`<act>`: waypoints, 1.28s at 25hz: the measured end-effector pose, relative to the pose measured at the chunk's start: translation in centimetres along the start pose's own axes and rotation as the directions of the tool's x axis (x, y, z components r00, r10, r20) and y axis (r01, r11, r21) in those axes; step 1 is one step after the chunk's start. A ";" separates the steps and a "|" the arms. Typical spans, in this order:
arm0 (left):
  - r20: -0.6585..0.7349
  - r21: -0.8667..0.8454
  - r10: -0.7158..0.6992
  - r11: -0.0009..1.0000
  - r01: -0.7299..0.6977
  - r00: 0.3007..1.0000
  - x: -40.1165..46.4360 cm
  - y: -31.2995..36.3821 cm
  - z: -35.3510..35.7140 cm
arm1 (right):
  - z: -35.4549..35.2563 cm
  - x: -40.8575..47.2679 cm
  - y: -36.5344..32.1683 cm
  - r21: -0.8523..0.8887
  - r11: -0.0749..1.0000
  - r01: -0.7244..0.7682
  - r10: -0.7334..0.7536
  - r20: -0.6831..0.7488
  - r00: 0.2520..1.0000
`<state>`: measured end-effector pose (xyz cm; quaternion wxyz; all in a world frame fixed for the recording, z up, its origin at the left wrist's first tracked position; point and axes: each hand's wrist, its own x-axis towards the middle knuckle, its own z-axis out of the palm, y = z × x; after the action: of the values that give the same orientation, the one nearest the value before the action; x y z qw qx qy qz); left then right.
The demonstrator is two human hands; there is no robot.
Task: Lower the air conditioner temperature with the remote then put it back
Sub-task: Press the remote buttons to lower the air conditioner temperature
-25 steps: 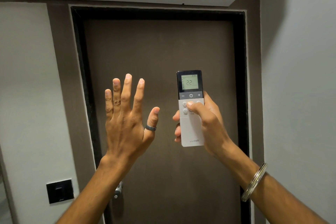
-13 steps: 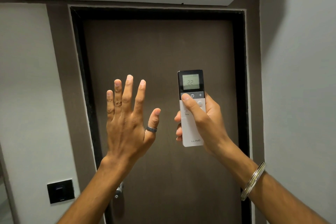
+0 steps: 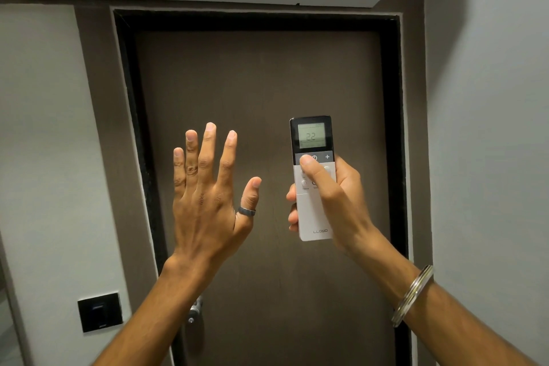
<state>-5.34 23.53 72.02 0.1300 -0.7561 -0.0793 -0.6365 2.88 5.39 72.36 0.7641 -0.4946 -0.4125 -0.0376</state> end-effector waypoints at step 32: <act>-0.008 0.018 -0.002 1.000 0.002 1.000 0.1 0.6 -0.2 | 0.0 -0.8 -1.6 -0.034 0.999 -0.043 0.040 -0.074 0.996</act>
<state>-5.32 22.86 72.06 0.1364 -0.7522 -0.0852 -0.6390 1.55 4.31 73.02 0.7706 -0.5147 -0.3728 -0.0471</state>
